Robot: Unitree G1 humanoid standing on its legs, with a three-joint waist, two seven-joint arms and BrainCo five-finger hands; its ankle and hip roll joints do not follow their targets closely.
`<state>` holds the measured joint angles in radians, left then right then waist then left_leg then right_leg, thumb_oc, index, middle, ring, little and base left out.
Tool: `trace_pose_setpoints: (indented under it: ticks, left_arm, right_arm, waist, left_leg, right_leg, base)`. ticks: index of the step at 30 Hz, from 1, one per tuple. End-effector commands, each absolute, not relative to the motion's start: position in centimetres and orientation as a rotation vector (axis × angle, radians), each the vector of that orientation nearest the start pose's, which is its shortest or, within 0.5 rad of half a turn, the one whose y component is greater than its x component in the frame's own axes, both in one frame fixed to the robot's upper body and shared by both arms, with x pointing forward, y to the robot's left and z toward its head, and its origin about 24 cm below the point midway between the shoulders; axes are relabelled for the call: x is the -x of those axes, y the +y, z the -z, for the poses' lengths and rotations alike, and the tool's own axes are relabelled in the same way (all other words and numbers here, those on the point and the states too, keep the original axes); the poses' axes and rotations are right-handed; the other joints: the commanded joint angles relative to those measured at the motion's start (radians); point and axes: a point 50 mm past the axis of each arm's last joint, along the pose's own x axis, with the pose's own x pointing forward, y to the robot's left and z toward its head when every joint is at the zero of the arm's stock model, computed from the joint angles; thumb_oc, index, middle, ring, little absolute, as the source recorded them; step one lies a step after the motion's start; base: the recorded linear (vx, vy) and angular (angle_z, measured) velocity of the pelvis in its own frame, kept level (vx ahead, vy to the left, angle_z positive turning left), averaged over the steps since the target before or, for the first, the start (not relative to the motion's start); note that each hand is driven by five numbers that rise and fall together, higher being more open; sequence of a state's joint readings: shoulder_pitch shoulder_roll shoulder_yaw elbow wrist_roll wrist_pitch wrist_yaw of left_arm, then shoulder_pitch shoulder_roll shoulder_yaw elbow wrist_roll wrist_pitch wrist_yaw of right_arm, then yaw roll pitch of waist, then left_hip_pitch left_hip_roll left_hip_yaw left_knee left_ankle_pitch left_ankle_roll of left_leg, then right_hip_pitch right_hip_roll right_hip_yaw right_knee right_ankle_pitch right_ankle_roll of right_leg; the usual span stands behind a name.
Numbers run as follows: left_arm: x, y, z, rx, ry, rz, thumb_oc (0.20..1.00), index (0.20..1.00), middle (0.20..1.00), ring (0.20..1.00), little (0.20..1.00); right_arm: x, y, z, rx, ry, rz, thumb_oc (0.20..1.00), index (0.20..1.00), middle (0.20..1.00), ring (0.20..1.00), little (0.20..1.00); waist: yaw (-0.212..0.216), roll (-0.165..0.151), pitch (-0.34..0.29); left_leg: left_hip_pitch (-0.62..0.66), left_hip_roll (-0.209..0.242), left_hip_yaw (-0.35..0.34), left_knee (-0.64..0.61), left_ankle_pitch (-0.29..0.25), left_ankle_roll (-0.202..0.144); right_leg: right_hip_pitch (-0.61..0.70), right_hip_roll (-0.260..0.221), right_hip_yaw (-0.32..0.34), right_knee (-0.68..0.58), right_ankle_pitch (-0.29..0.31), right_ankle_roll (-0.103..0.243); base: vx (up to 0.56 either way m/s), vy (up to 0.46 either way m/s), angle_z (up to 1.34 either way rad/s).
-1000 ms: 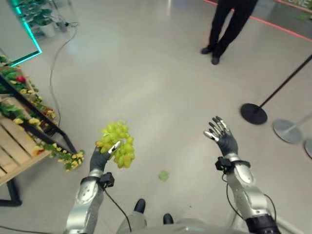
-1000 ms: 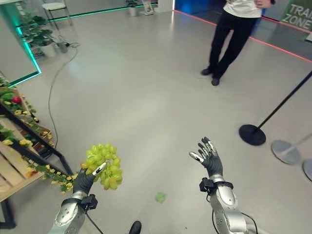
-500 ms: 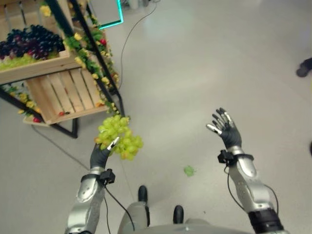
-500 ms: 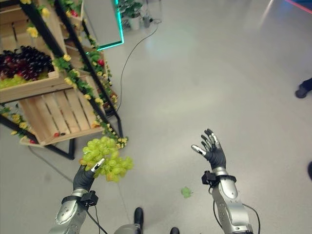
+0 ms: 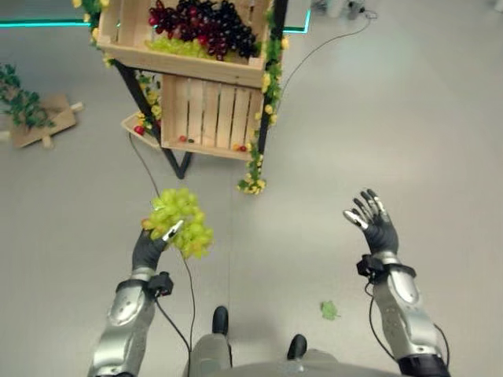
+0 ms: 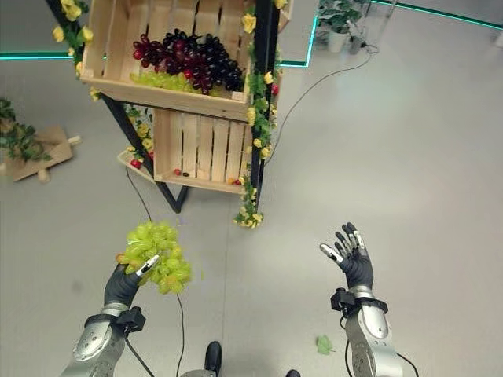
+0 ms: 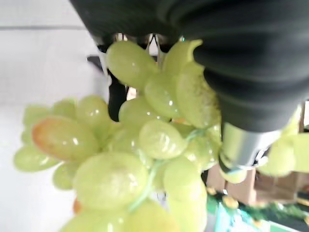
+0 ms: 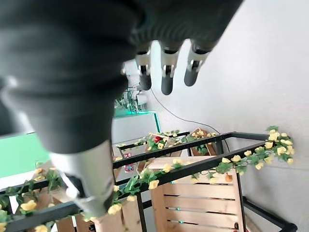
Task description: Pick up the fruits from the basket on one side to the basket on the other side
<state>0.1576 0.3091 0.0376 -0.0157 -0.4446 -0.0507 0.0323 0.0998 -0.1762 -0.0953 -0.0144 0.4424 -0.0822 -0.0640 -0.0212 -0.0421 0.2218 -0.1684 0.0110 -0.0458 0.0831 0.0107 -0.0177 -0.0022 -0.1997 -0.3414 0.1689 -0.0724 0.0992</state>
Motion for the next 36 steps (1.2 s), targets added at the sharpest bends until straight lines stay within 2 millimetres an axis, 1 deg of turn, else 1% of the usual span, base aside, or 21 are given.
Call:
trace_pose_setpoints:
  ticks: [1, 2, 5, 8, 10, 13, 14, 15, 18, 19, 20, 21, 23, 25, 27, 28, 30, 31, 32, 33, 36]
  left_arm:
    - [-23.4, 22.1, -7.5, 0.077, -0.167, -0.057, 0.2, 0.2, 0.2, 0.2, 0.2]
    - [-23.4, 22.2, -7.9, 0.067, -0.184, -0.056, 0.2, 0.2, 0.2, 0.2, 0.2]
    - [-23.6, 22.6, -8.9, 0.058, -0.224, -0.072, 0.2, 0.2, 0.2, 0.2, 0.2]
    - [-23.9, 22.8, -9.5, 0.082, -0.255, -0.09, 0.2, 0.2, 0.2, 0.2, 0.2]
    - [-24.0, 22.8, -9.6, 0.084, -0.26, -0.1, 0.2, 0.2, 0.2, 0.2, 0.2]
    - [-24.0, 22.4, -10.0, 0.111, -0.283, -0.085, 0.2, 0.2, 0.2, 0.2, 0.2]
    - [-24.1, 22.5, -10.3, 0.126, -0.301, -0.088, 0.2, 0.2, 0.2, 0.2, 0.2]
    - [-24.1, 22.5, -10.3, 0.127, -0.3, -0.088, 0.2, 0.2, 0.2, 0.2, 0.2]
    - [-23.8, 22.5, -10.6, 0.154, -0.318, -0.087, 0.2, 0.2, 0.2, 0.2, 0.2]
    - [-23.9, 22.3, -11.0, 0.192, -0.34, -0.076, 0.2, 0.2, 0.2, 0.2, 0.2]
    - [-23.9, 22.3, -11.1, 0.192, -0.34, -0.076, 0.2, 0.2, 0.2, 0.2, 0.2]
    - [-24.2, 22.1, -11.8, 0.221, -0.374, -0.074, 0.2, 0.2, 0.2, 0.2, 0.2]
    - [-24.3, 22.1, -12.0, 0.236, -0.381, -0.089, 0.2, 0.2, 0.2, 0.2, 0.2]
    - [-24.2, 22.4, -12.3, 0.257, -0.397, -0.096, 0.2, 0.2, 0.2, 0.2, 0.2]
    - [-23.9, 23.0, -12.7, 0.251, -0.417, -0.122, 0.2, 0.2, 0.2, 0.2, 0.2]
    - [-23.9, 23.1, -12.8, 0.244, -0.42, -0.13, 0.2, 0.2, 0.2, 0.2, 0.2]
    - [-23.9, 23.3, -13.0, 0.25, -0.433, -0.143, 0.2, 0.2, 0.2, 0.2, 0.2]
    - [-23.9, 23.5, -13.1, 0.255, -0.441, -0.17, 0.2, 0.2, 0.2, 0.2, 0.2]
    - [-23.9, 23.9, -13.0, 0.269, -0.443, -0.184, 0.2, 0.2, 0.2, 0.2, 0.2]
    - [-24.0, 23.8, -13.1, 0.27, -0.448, -0.179, 0.2, 0.2, 0.2, 0.2, 0.2]
    - [-24.4, 24.7, -14.5, 0.249, -0.498, -0.196, 0.2, 0.2, 0.2, 0.2, 0.2]
  right_arm:
    - [-23.3, -22.4, -5.2, -0.208, -0.107, 0.205, 1.0, 1.0, 1.0, 1.0, 1.0]
    - [-23.4, -22.3, -5.0, -0.206, -0.093, 0.198, 1.0, 1.0, 1.0, 1.0, 1.0]
    - [-23.9, -21.7, -4.7, -0.204, -0.077, 0.174, 1.0, 1.0, 1.0, 1.0, 1.0]
    - [-24.6, -20.9, -4.8, -0.219, -0.08, 0.141, 1.0, 1.0, 1.0, 1.0, 1.0]
    - [-24.8, -20.9, -4.7, -0.223, -0.078, 0.137, 1.0, 1.0, 1.0, 1.0, 1.0]
    - [-24.9, -21.1, -5.0, -0.2, -0.081, 0.127, 1.0, 1.0, 1.0, 1.0, 1.0]
    - [-25.0, -21.3, -5.1, -0.178, -0.082, 0.129, 1.0, 1.0, 1.0, 1.0, 1.0]
    - [-25.0, -21.3, -5.1, -0.178, -0.082, 0.129, 1.0, 1.0, 1.0, 1.0, 1.0]
    - [-24.8, -21.7, -4.9, -0.179, -0.069, 0.125, 1.0, 1.0, 1.0, 1.0, 1.0]
    - [-24.8, -21.9, -5.0, -0.176, -0.069, 0.115, 1.0, 1.0, 1.0, 1.0, 1.0]
    - [-24.9, -21.9, -5.0, -0.176, -0.069, 0.115, 1.0, 1.0, 1.0, 1.0, 1.0]
    - [-25.0, -22.1, -5.4, -0.17, -0.083, 0.107, 1.0, 1.0, 1.0, 1.0, 1.0]
    - [-25.1, -22.4, -5.2, -0.168, -0.074, 0.14, 1.0, 1.0, 1.0, 1.0, 1.0]
    - [-25.2, -22.5, -4.9, -0.161, -0.06, 0.148, 1.0, 1.0, 1.0, 1.0, 1.0]
    - [-25.1, -22.7, -4.6, -0.154, -0.051, 0.159, 1.0, 1.0, 1.0, 1.0, 1.0]
    - [-25.1, -22.9, -4.7, -0.141, -0.05, 0.159, 1.0, 1.0, 1.0, 1.0, 1.0]
    - [-25.1, -23.0, -4.8, -0.131, -0.052, 0.157, 1.0, 1.0, 1.0, 1.0, 1.0]
    - [-25.0, -23.3, -4.8, -0.119, -0.052, 0.17, 1.0, 1.0, 1.0, 1.0, 1.0]
    - [-25.0, -23.0, -4.5, -0.122, -0.038, 0.167, 1.0, 1.0, 1.0, 1.0, 1.0]
    - [-25.0, -22.7, -4.2, -0.123, -0.027, 0.147, 1.0, 1.0, 1.0, 1.0, 1.0]
    - [-25.1, -22.2, -3.7, -0.112, 0.0, 0.118, 1.0, 1.0, 1.0, 1.0, 1.0]
  waist:
    - [-0.049, 0.008, -0.04]
    - [-0.04, 0.006, -0.044]
    - [-0.013, -0.011, -0.046]
    - [0.008, -0.027, -0.038]
    - [0.004, -0.027, -0.02]
    - [0.007, -0.027, -0.02]
    - [0.013, -0.023, -0.024]
    - [0.014, -0.022, -0.022]
    - [0.026, -0.016, -0.015]
    - [0.041, -0.02, 0.014]
    - [0.04, -0.02, 0.012]
    - [0.065, -0.027, 0.047]
    - [0.067, -0.027, 0.053]
    - [0.064, -0.021, 0.042]
    - [0.072, 0.004, 0.035]
    - [0.072, 0.012, 0.035]
    - [0.068, 0.018, 0.041]
    - [0.064, 0.023, 0.045]
    - [0.063, 0.032, 0.041]
    - [0.067, 0.043, 0.033]
    - [0.067, 0.044, 0.007]
  left_leg:
    - [0.154, 0.034, -0.027, -0.139, -0.091, -0.032]
    - [0.153, 0.029, -0.033, -0.141, -0.092, -0.029]
    - [0.148, 0.019, -0.024, -0.147, -0.091, -0.022]
    - [0.156, -0.001, -0.001, -0.137, -0.106, -0.016]
    - [0.166, -0.018, 0.001, -0.107, -0.128, -0.005]
    - [0.168, -0.037, 0.01, -0.063, -0.157, -0.002]
    - [0.173, -0.042, 0.024, -0.001, -0.197, -0.007]
    - [0.171, -0.041, 0.024, 0.008, -0.203, -0.007]
    - [0.146, -0.059, 0.04, 0.158, -0.232, -0.018]
    - [0.061, -0.095, 0.021, 0.41, -0.178, -0.055]
    - [0.058, -0.095, 0.02, 0.412, -0.178, -0.055]
    - [-0.018, -0.151, -0.029, 0.553, -0.143, -0.091]
    - [-0.056, -0.11, -0.054, 0.476, -0.158, -0.082]
    - [-0.041, -0.022, -0.072, 0.358, -0.176, -0.084]
    - [-0.032, 0.069, -0.124, 0.134, -0.07, -0.088]
    - [-0.028, 0.097, -0.139, 0.059, -0.029, -0.092]
    - [-0.017, 0.118, -0.127, -0.002, 0.004, -0.101]
    - [-0.035, 0.128, -0.081, -0.055, 0.023, -0.109]
    - [-0.003, 0.124, -0.056, -0.013, -0.012, -0.113]
    - [-0.005, 0.126, -0.052, -0.021, 0.013, -0.118]
    - [0.05, 0.115, -0.056, -0.101, 0.03, -0.127]
  right_leg:
    - [-0.088, 0.047, 0.286, -0.059, 0.003, 0.058]
    - [-0.098, 0.077, 0.282, -0.064, -0.007, 0.048]
    - [-0.094, 0.088, 0.172, -0.086, -0.003, 0.034]
    - [-0.111, 0.116, 0.097, -0.127, 0.009, 0.021]
    - [-0.126, 0.172, 0.125, -0.106, -0.012, 0.001]
    - [-0.105, 0.157, 0.121, -0.123, -0.009, -0.004]
    - [-0.087, 0.151, 0.104, -0.121, -0.027, -0.017]
    - [-0.085, 0.152, 0.104, -0.121, -0.029, -0.017]
    - [-0.025, 0.146, 0.095, -0.144, -0.051, -0.039]
    - [0.017, 0.141, 0.106, -0.163, -0.06, -0.059]
    - [0.015, 0.141, 0.104, -0.163, -0.059, -0.059]
    - [0.047, 0.137, 0.115, -0.175, -0.064, -0.076]
    - [0.069, 0.13, 0.13, -0.179, -0.074, -0.069]
    - [0.088, 0.123, 0.153, -0.186, -0.092, -0.055]
    - [0.103, 0.15, 0.185, -0.185, -0.109, -0.047]
    - [0.109, 0.159, 0.197, -0.18, -0.118, -0.051]
    - [0.122, 0.159, 0.204, -0.179, -0.126, -0.052]
    - [0.14, 0.151, 0.198, -0.179, -0.138, -0.048]
    - [0.169, 0.14, 0.208, -0.172, -0.159, -0.041]
    - [0.185, 0.147, 0.214, -0.181, -0.154, -0.042]
    - [0.187, 0.149, 0.213, -0.213, -0.136, -0.043]
  base:
    - [0.13, 0.299, 1.23]
    - [0.1, 0.13, 0.68]
    - [0.04, 0.041, -0.07]
    - [0.07, 0.03, -0.21]
    - [0.13, 0.067, -0.43]
    - [0.15, -0.001, -0.01]
    - [0.22, -0.062, -0.01]
    - [0.29, -0.079, -0.09]
    - [0.17, -0.057, -0.1]
    - [0.06, -0.066, -0.28]
    - [0.11, -0.129, -0.3]
    - [0.08, -0.068, -0.28]
    - [0.14, -0.019, -0.28]
    - [0.21, 0.042, -0.53]
    - [0.25, 0.074, -0.39]
    - [0.14, 0.037, -0.12]
    - [0.09, 0.026, -0.21]
    - [0.14, 0.109, -0.35]
    - [0.14, 0.122, -0.11]
    - [0.11, 0.106, -0.15]
    - [0.08, 0.052, -0.11]
